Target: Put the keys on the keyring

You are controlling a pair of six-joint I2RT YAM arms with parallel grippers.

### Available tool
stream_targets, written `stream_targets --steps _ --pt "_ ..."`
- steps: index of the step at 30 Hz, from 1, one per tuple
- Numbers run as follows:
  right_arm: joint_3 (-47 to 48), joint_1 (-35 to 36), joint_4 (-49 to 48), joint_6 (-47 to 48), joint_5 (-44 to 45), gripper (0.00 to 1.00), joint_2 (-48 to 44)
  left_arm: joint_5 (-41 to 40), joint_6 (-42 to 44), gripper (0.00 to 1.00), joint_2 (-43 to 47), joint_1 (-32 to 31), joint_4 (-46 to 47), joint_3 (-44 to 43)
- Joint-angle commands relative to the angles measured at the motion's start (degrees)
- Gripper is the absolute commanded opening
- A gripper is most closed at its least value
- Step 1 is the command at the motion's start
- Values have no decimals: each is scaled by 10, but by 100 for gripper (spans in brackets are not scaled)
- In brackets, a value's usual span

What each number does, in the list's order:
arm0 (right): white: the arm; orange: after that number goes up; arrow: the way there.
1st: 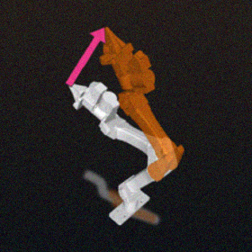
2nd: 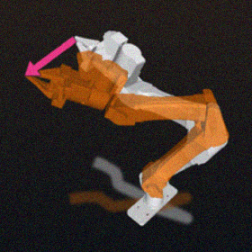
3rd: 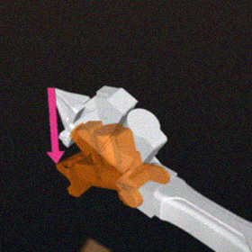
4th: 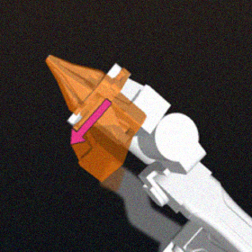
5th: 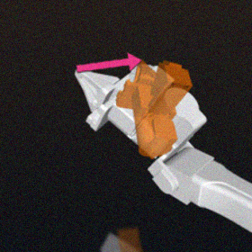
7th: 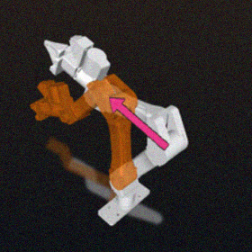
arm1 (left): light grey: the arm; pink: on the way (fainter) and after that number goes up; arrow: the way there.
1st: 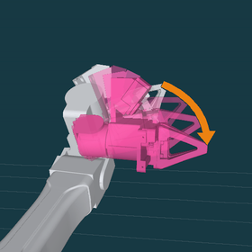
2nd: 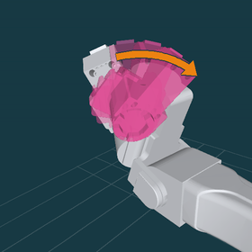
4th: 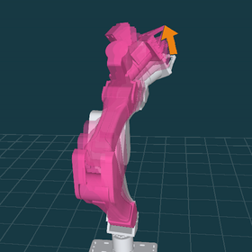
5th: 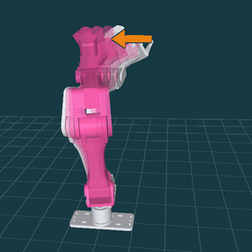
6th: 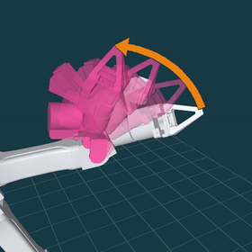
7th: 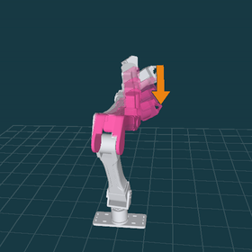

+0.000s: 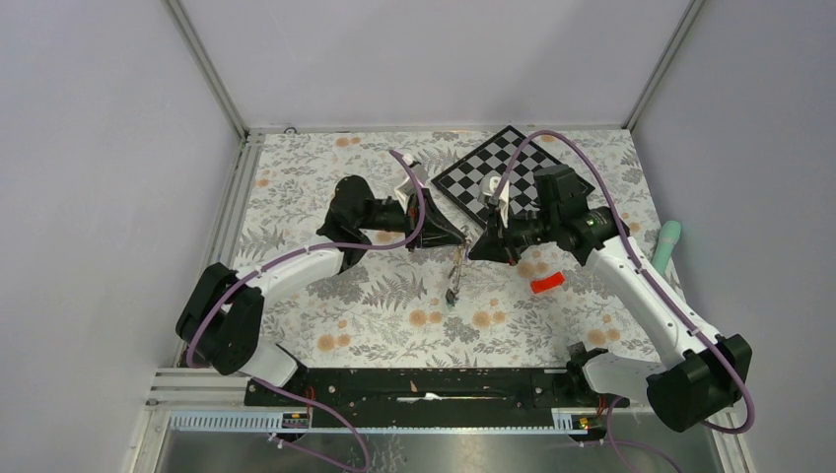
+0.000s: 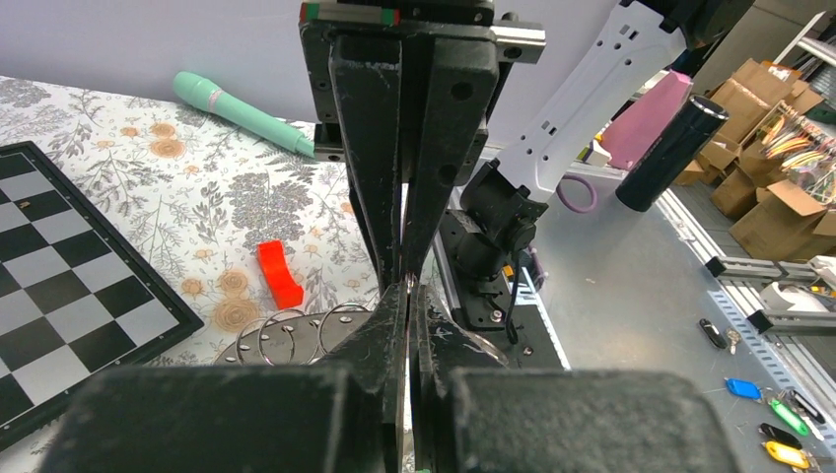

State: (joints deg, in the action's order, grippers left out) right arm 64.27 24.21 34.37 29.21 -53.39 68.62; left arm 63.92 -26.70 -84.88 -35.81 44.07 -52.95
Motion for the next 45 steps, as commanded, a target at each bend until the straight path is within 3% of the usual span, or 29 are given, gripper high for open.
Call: stream_targets --steps 1,5,14,20,28,40,45 --pt "-7 -4 -25 -9 -25 0 0 8 -44 0 10 0 95 4" --pt "-8 -4 -29 -16 -31 1 2 7 -57 0 7 0 114 7" --pt "13 -4 20 32 -8 48 -27 4 -20 0 8 0 78 8" --pt "42 -5 30 32 -16 58 -23 5 -12 0 9 1 71 10" --pt "56 -5 17 13 -35 56 -4 6 -5 0 9 0 64 14" --pt "26 -5 -10 -3 -28 19 0 8 -18 0 9 0 81 15" --pt "17 -5 -19 -11 -26 12 0 11 -38 0 11 0 115 22"
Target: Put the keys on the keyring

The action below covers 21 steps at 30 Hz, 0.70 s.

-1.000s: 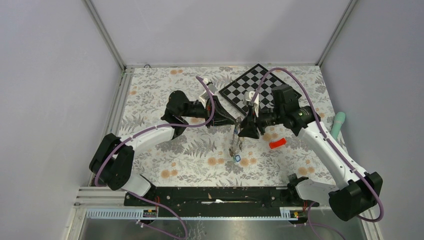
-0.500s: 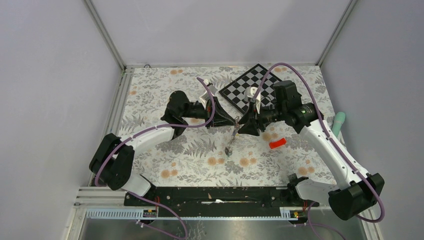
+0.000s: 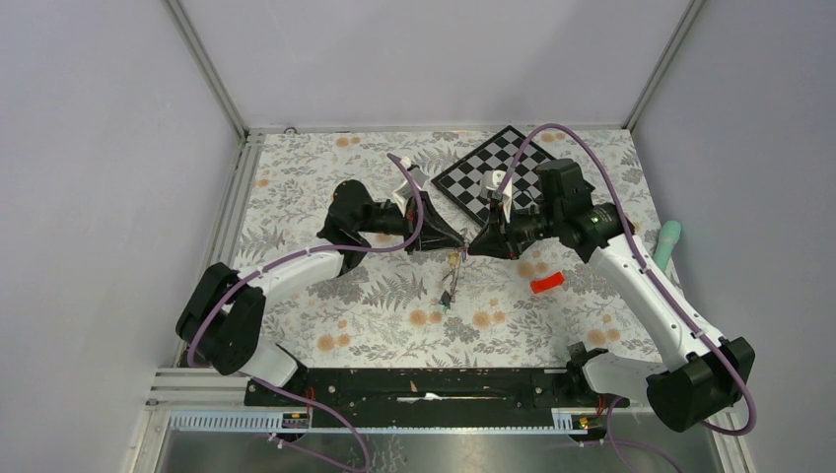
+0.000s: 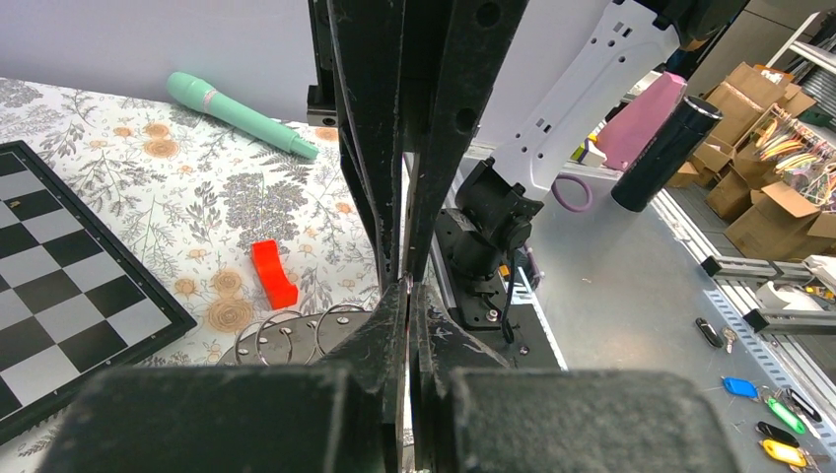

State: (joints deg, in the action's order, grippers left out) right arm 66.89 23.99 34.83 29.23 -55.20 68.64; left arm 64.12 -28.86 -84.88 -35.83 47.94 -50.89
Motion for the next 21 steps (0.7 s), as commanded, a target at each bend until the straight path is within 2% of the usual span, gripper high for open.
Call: stream_targets --steps 1,7,14,17,21 --pt "-13 -3 -27 -12 -9 11 0 10 -20 0 11 1 80 2" --pt "-21 -3 -44 -29 -21 5 2 1 -55 0 3 0 132 8" --pt "-36 -3 -72 -53 -38 8 9 -7 -94 0 -14 0 181 10" --pt "-37 -3 -75 -55 -37 16 8 -7 -98 0 -17 0 186 12" --pt "-24 -3 -59 -43 -19 36 -1 -6 -96 0 -17 1 187 15"
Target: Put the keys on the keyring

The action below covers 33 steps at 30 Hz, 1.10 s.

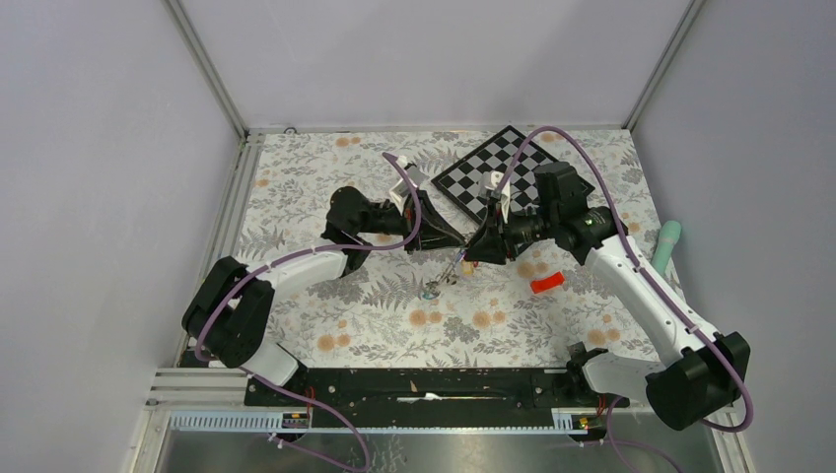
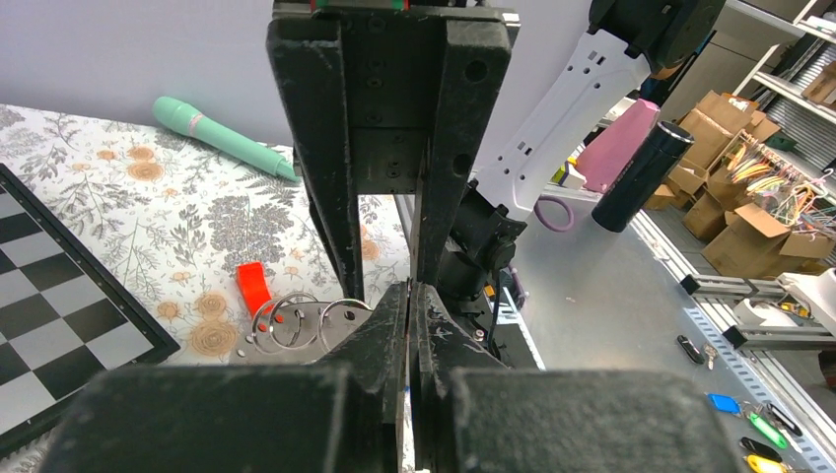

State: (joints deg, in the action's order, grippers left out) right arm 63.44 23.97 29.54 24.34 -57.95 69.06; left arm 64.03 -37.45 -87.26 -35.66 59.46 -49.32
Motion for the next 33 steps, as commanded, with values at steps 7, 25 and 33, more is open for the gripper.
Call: stream_targets --steps 7,25,33 --pt "51 -4 44 48 34 42 -25 -7 -7 0 10 -1 70 5" --pt "48 -5 17 18 -3 35 -5 -10 -2 0 9 -1 62 5" --pt "38 -5 -1 2 -17 19 2 -13 -6 0 7 -1 70 6"
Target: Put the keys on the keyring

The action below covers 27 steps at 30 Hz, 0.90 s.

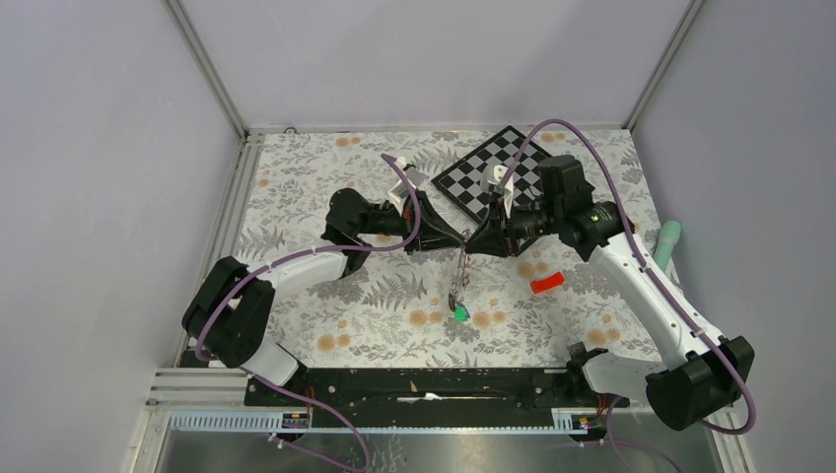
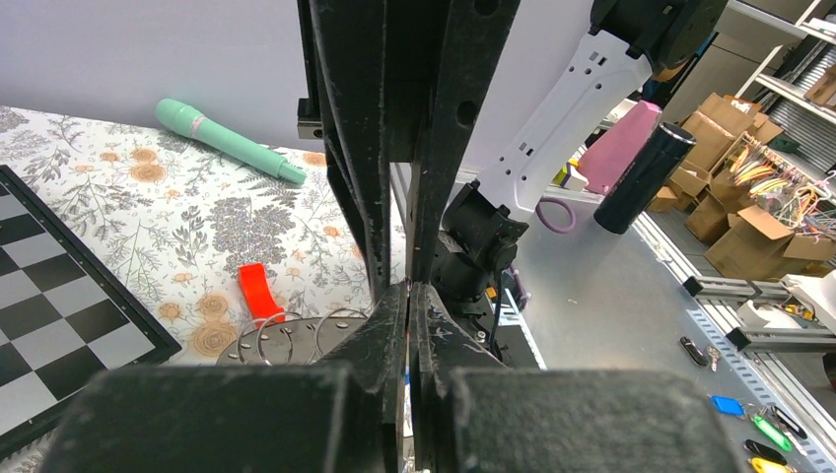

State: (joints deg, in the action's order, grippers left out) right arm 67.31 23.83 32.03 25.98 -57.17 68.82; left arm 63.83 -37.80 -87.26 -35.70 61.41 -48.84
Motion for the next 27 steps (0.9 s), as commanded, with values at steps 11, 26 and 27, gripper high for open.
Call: stream_targets --steps 11,26,27 --pt "49 1 58 50 51 0 5 28 140 19 28 3 -112 -29" --pt "96 42 142 110 186 0 37 25 588 48 13 -11 -641 -205" --pt "98 43 143 109 186 0 37 25 590 47 9 -15 -641 -207"
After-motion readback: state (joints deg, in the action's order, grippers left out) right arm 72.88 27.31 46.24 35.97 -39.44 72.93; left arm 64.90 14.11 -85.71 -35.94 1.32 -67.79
